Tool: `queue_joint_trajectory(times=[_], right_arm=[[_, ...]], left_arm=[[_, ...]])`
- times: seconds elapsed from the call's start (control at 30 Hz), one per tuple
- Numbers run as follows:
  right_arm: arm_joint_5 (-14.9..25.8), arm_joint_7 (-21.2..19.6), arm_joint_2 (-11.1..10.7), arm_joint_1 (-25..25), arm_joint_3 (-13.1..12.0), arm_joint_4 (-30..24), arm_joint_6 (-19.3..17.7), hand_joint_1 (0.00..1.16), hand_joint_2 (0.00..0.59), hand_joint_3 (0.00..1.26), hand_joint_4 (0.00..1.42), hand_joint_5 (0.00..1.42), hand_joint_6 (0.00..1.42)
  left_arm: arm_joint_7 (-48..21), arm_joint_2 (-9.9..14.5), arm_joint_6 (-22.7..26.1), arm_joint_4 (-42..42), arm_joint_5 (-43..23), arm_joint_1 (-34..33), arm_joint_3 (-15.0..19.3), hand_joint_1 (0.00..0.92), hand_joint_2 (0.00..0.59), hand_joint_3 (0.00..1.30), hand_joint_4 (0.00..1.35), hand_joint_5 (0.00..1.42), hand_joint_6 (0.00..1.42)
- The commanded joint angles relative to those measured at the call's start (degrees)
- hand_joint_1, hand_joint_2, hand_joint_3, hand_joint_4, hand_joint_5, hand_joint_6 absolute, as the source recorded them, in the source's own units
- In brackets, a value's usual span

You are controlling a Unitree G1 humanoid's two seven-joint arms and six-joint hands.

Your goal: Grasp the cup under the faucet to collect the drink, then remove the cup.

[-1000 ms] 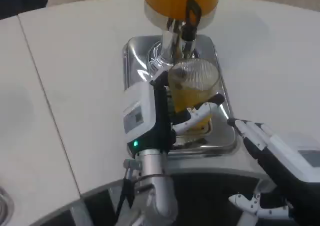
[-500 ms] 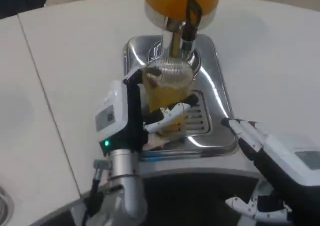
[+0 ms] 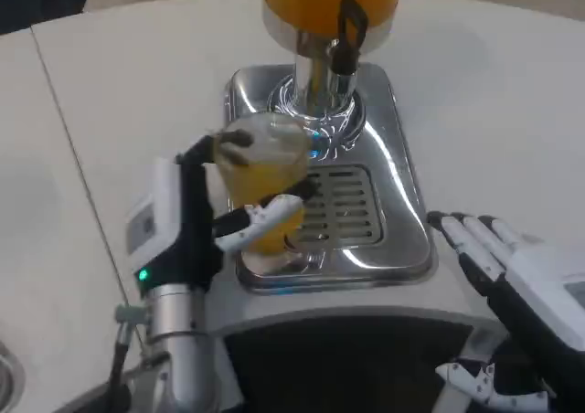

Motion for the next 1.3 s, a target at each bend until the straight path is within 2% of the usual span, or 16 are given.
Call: queue_joint_trajectory(times=[0.03,0.13,0.27,0.57,0.73,1.03,1.3], right_arm=[[-1.63,-2.10,0.04,0.64,-0.45,0.57,-0.79,0.57,0.387,0.00,0.00,0.00,0.05],[-1.44,-2.11,-0.64,-0.43,-0.46,2.38,-0.91,0.57,0.387,0.00,0.00,0.00,0.05],[-1.99,-3.25,-0.10,-0.57,-0.61,2.68,-1.10,0.57,0.387,0.00,0.00,0.00,0.05],[-3.54,-4.92,-0.61,-0.01,-0.72,3.83,-2.15,0.57,0.391,0.00,0.00,0.00,0.04],[-3.43,-6.51,-1.17,-1.31,-0.66,5.57,-3.56,0.55,0.390,0.00,0.00,0.00,0.02],[-2.73,-7.42,-0.65,-4.34,0.11,7.54,-4.16,0.55,0.394,0.00,0.00,0.00,0.02],[-3.40,-11.06,-0.67,-0.25,-1.04,4.93,-6.39,0.52,0.410,0.00,0.00,0.00,0.00]], left_arm=[[-2.43,0.79,-3.19,-5.17,-2.15,2.47,1.94,0.601,0.017,1.12,1.07,1.42,1.42],[-3.65,1.07,-3.77,-7.17,-2.85,3.92,2.72,0.598,0.016,1.12,1.07,1.42,1.42],[-4.52,1.14,-4.92,-9.65,-3.52,6.00,3.74,0.595,0.014,1.12,1.07,1.42,1.42],[-6.94,1.13,-6.52,-14.49,-4.03,9.46,4.40,0.593,0.013,1.12,1.07,1.42,1.42],[-9.43,2.30,-7.88,-19.85,-3.71,12.98,5.06,0.592,0.013,1.13,1.07,1.42,1.42],[-12.76,4.29,-10.73,-28.99,-3.16,20.69,6.08,0.592,0.012,1.13,1.07,1.42,1.42],[-16.13,5.41,-14.17,-37.19,-2.68,27.56,6.45,0.594,0.013,1.13,1.07,1.42,1.42]])
